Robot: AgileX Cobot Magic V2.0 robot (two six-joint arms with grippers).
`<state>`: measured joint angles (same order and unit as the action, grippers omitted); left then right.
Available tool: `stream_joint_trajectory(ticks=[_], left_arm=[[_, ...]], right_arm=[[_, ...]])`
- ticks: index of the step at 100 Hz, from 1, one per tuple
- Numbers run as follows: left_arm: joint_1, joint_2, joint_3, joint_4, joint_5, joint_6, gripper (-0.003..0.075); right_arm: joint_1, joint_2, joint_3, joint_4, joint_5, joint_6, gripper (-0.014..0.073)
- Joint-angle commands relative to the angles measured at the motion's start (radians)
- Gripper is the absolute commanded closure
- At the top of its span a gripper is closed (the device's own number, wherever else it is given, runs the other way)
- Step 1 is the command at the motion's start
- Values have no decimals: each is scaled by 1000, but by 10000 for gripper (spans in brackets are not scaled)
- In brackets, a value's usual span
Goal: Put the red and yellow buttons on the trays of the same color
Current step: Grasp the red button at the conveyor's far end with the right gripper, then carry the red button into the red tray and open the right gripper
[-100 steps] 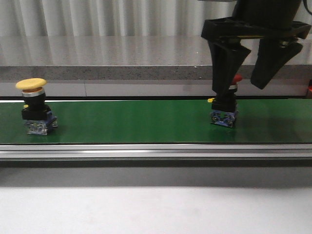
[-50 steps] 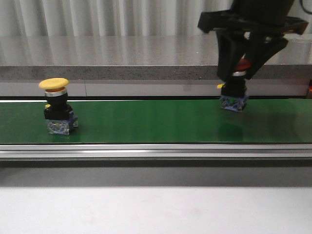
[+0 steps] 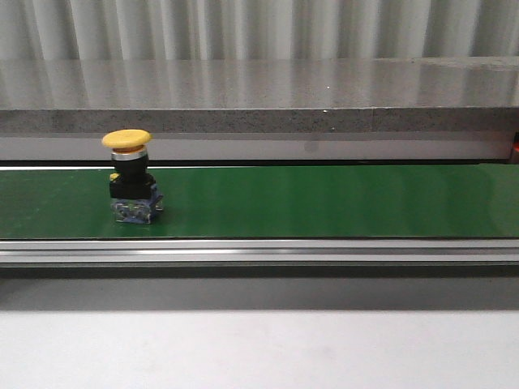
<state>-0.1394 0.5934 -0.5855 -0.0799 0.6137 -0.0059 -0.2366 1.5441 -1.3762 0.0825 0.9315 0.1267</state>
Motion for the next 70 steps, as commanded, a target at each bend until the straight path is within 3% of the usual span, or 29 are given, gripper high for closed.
stream_joint_trajectory(ticks=[1,30,70], left_arm=[[-8,1,-27,-12,-74,-4,740],[-8,1,-27,-12,-74,-4,740],[-8,1,-27,-12,-74,-4,740]], right_arm=[[-76,-47,-34,-2,-44,21,474],[-252,15,-73,-1,-38,69,474],[-270,286,-316,-1,-15,88,474]])
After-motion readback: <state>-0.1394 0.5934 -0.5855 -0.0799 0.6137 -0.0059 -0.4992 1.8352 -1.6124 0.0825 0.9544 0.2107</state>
